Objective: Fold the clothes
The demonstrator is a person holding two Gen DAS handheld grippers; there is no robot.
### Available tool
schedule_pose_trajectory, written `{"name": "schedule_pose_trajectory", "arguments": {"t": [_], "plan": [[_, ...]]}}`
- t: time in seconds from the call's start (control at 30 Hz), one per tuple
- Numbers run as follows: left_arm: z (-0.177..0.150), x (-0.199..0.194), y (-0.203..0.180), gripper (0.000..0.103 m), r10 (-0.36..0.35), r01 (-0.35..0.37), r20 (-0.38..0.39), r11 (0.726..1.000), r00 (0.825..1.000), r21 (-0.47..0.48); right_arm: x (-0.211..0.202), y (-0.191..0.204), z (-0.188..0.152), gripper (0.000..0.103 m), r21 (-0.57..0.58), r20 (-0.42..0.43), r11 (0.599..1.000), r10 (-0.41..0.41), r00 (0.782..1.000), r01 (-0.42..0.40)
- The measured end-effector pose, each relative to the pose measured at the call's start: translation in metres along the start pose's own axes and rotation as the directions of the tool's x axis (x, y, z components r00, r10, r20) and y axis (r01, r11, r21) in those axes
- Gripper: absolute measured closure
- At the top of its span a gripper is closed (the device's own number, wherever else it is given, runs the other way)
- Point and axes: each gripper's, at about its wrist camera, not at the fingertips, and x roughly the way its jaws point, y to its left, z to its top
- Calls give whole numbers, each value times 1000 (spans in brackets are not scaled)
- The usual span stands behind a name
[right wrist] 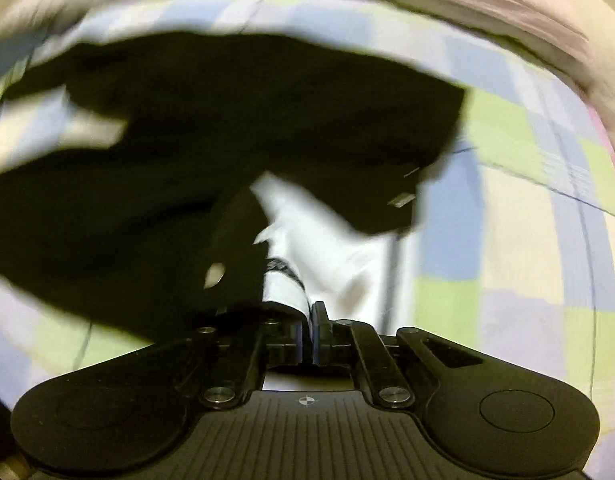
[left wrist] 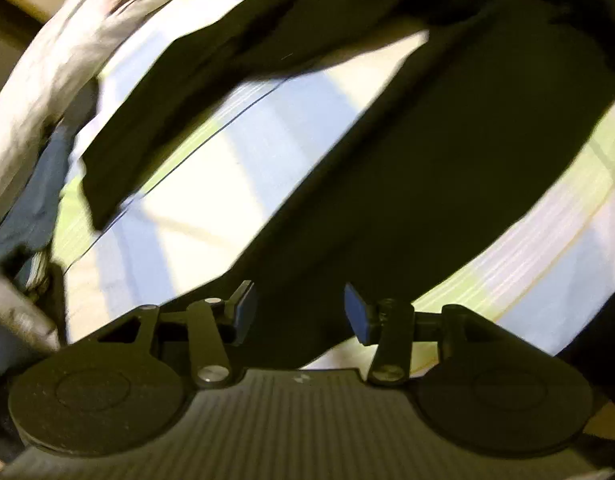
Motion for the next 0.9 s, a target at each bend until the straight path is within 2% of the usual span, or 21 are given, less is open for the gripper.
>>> {"name": "schedule_pose_trajectory", "arguments": {"t": [0.1,0.2,0.3,0.4,0.43,0.47,0.5,0.53,0.63,0.7,0.77,0.87,0.9], "plan": [[17,2,-20,59,-17,17,4,999,1000,28,11,-50,39,100,50,33,998,34,999,-36],[26,2,-28,59,-20,20,-11,999,1000,32,45,-88,67,100,83,75,997,-4,997,-2],[25,-2,-26,54,-16,16,-15,999,1000,33,68,-117,77,100,195,68,979,-67,995,53],[19,-2,-21,51,-6,6,-19,1000,1000,19,55,-119,68,99,239,103,969,-87,991,61],[15,0,-20,51,-3,3,-24,1000,1000,13,49,-114,59,87,244,106,968,-84,991,56],[11,2,-19,51,1,0,-29,1000,1000,7,44,-104,48,54,247,103,968,-80,992,53],[7,3,-18,51,4,-4,-35,1000,999,0,38,-94,36,37,248,101,968,-75,992,48],[3,5,-17,51,7,-7,-39,1000,999,-6,33,-85,23,27,245,103,969,-67,992,40],[-14,7,-14,47,24,-24,-24,1000,999,-6,25,-52,-11,27,237,63,971,-32,997,16],[-32,11,-12,41,50,-49,-5,998,999,44,20,-19,-29,27,189,37,982,-15,999,8],[-51,15,-10,41,75,-76,13,993,997,94,19,15,-43,27,113,13,994,5,1000,-6],[-88,27,2,41,115,-114,9,976,993,187,23,59,-56,27,104,-23,993,66,998,-63],[-102,30,9,41,129,-128,12,968,992,215,26,69,-59,27,142,-33,988,74,997,-69]]}}
